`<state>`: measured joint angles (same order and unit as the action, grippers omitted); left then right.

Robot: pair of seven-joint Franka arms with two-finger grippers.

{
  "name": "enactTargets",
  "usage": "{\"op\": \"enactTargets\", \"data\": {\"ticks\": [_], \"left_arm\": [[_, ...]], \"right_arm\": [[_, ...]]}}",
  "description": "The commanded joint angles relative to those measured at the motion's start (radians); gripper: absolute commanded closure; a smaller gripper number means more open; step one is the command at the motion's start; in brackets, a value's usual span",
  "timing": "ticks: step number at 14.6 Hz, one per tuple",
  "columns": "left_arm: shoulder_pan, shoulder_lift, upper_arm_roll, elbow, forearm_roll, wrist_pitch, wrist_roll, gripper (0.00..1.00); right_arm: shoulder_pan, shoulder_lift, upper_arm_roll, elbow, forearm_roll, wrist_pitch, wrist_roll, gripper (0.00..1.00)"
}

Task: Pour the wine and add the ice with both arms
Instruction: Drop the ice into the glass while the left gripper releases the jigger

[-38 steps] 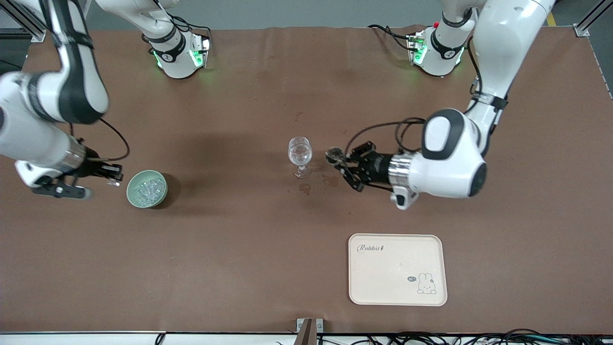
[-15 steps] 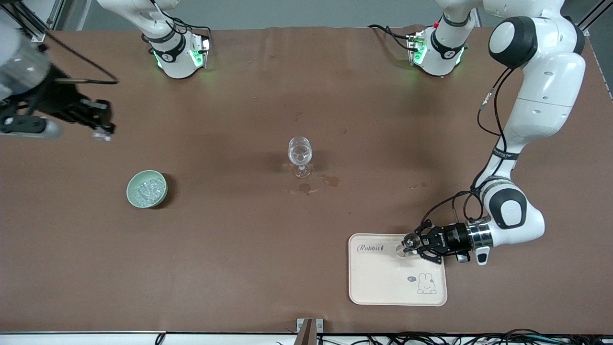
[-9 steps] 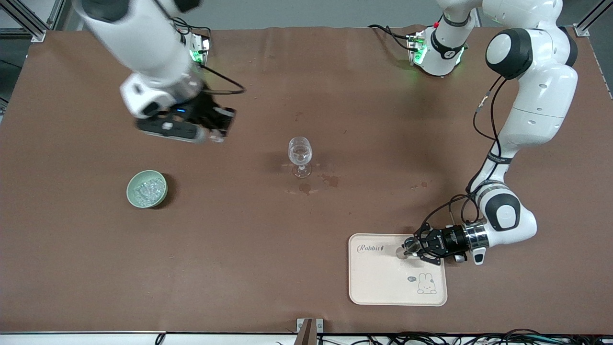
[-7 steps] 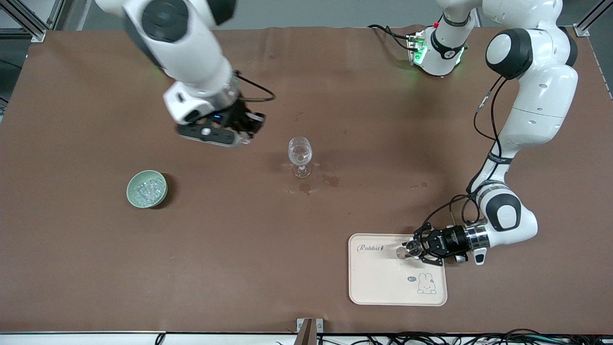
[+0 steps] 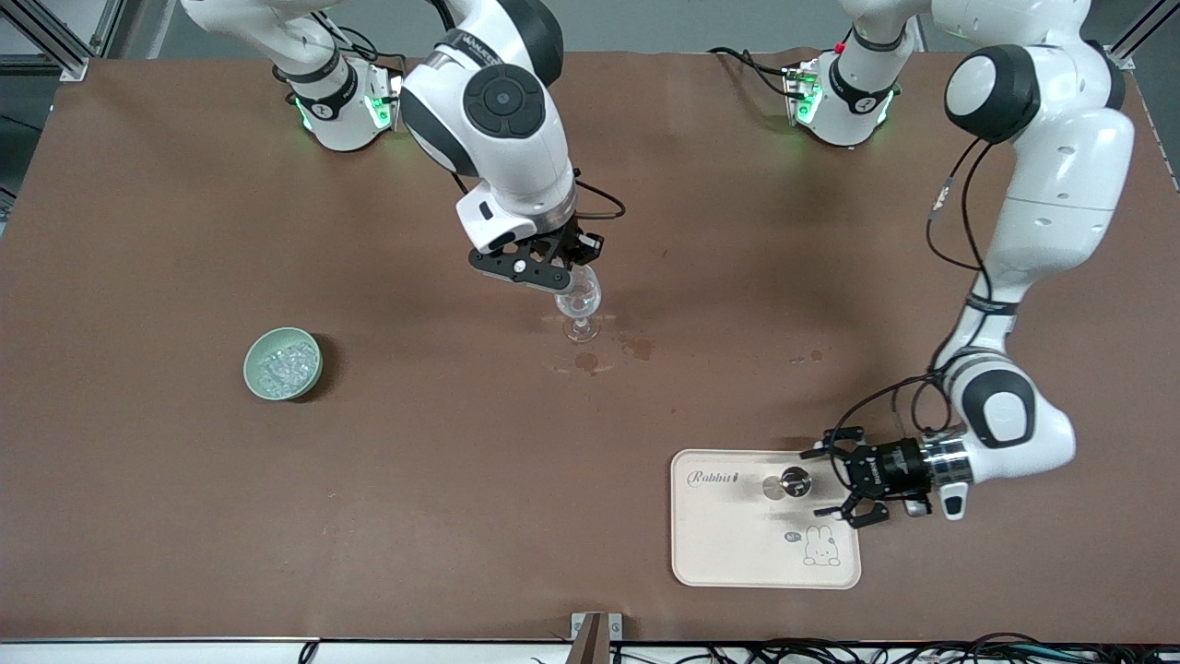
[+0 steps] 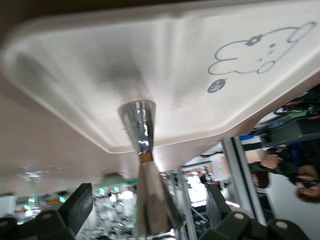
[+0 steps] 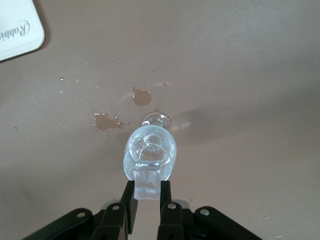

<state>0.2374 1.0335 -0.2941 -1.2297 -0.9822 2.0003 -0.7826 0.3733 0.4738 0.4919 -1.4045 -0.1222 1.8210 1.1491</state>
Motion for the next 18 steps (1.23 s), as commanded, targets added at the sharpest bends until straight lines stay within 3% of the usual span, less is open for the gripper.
{"op": "enactTargets", "data": {"ticks": [1, 5, 10, 14, 18], "left_arm": [[0.066, -0.091, 0.001, -0.025, 0.201, -0.104, -0.017, 0.00], [0.086, -0.209, -0.008, -0.024, 0.515, -0.234, -0.006, 0.00], [0.065, -0.421, -0.011, -0.022, 0.681, -0.334, 0.123, 0.00], [0.062, -0.571, -0.105, -0.025, 0.922, -0.365, 0.310, 0.00], [0.063, -0.691, -0.145, -0.048, 0.991, -0.388, 0.429, 0.00]], "right_arm": [[0.013, 0.040, 0.004, 0.016, -0.042, -0.008, 0.021, 0.98], [0.038, 0.078, 0.004, 0.016, -0.066, -0.003, 0.024, 0.98], [0.048, 0.100, 0.004, 0.016, -0.083, 0.018, 0.044, 0.97], [0.047, 0.103, 0.004, 0.016, -0.097, 0.023, 0.044, 0.95], [0.048, 0.109, 0.004, 0.015, -0.097, 0.020, 0.044, 0.93]]}}
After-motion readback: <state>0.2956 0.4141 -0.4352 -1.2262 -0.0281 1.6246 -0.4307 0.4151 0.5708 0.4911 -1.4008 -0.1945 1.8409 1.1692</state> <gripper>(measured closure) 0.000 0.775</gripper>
